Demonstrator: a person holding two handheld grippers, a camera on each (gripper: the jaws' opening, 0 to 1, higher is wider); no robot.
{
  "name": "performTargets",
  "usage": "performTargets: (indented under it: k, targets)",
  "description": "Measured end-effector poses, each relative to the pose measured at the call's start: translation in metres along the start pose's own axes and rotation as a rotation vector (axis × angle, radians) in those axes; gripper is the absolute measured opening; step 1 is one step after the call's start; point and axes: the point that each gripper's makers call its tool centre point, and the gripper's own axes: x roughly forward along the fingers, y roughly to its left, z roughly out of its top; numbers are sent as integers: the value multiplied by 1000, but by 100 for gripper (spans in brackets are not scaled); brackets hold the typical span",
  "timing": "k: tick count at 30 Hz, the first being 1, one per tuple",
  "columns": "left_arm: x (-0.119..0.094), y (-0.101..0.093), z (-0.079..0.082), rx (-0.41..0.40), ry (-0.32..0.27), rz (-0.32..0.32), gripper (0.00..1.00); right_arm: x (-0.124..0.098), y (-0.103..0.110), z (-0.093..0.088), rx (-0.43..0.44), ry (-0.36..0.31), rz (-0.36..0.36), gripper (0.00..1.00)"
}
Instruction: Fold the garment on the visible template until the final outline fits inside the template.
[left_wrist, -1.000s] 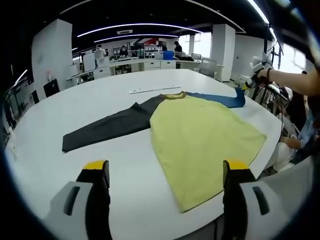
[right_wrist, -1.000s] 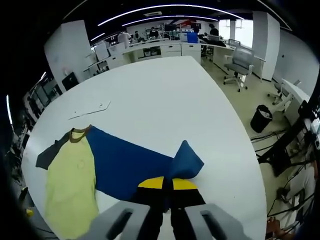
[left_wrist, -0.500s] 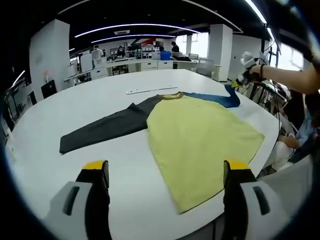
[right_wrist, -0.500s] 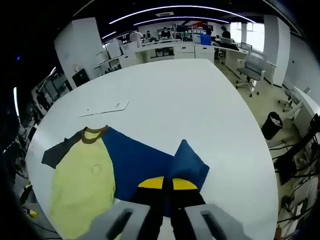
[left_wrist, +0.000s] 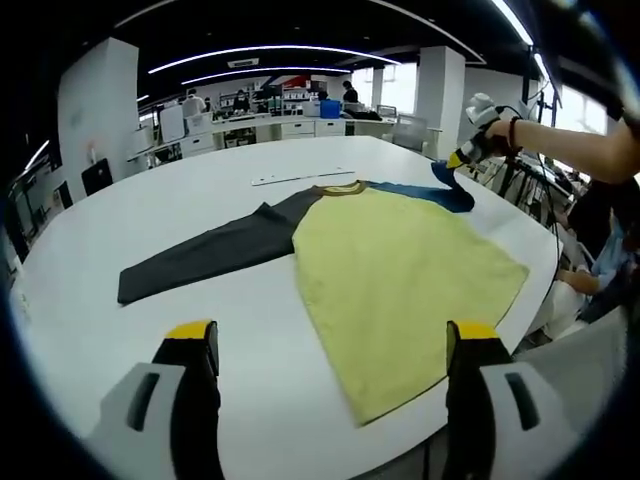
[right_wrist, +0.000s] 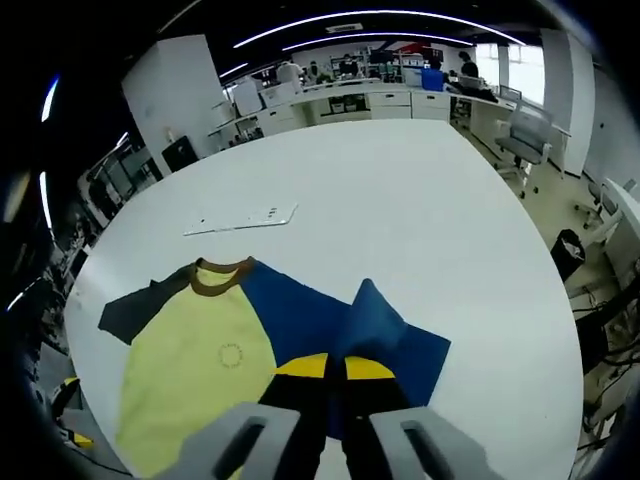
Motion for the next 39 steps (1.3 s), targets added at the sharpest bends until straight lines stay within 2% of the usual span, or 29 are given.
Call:
performTargets:
  k: [12,39]
  targets:
    - [0,-1,4,-8,-10,-15,91,14,48,7,-61,12,62,0]
    - [4,-4,3,-1,-1,-21,91,31,122,15,-159,31,156,0]
